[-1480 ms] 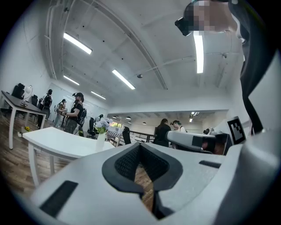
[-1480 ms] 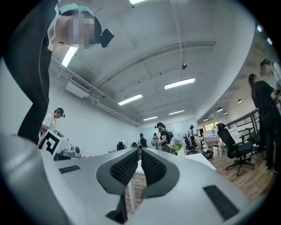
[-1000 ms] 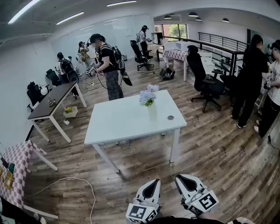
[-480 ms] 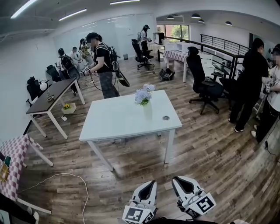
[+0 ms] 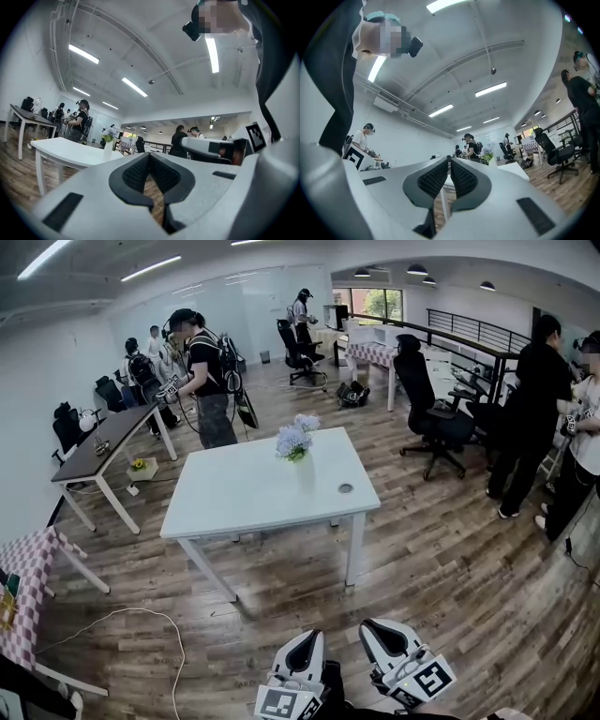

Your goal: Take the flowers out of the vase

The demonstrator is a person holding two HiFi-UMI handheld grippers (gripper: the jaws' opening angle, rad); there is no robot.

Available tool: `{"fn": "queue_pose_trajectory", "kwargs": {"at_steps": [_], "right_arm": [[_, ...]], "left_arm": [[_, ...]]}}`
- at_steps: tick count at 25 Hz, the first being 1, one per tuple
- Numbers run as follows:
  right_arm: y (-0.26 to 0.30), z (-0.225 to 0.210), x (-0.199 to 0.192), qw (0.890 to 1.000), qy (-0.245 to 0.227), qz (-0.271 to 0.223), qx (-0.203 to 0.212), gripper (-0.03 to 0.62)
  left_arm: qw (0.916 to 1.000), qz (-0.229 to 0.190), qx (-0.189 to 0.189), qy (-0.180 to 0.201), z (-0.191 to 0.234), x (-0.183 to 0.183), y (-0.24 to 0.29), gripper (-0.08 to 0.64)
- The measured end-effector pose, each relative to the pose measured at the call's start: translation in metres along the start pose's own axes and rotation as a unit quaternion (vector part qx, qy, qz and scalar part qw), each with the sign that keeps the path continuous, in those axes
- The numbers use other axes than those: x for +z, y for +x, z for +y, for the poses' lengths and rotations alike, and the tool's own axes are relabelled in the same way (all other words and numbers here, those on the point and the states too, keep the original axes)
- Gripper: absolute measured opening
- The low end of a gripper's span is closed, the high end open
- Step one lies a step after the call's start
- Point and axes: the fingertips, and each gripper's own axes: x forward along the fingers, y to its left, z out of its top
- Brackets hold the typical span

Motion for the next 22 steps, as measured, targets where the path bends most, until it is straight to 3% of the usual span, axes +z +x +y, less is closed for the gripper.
{"fn": "queue_pose_trajectory", "kwargs": {"at_steps": [10,22], "right_arm": [[0.027,-0.035,-0.004,1.000,-0.009,0.010,-0.012,0.032],[0.130,-0.088,-0.011,0.999,-0.005,-0.007,-0.040,0.026]], "left_arm": [[0.9997,-0.008,-0.022,-0.005,0.012,0.002,0.048,0.005],[0.9980,0.017,-0.056,0.026,0.090,0.004,0.129,0.005]]}}
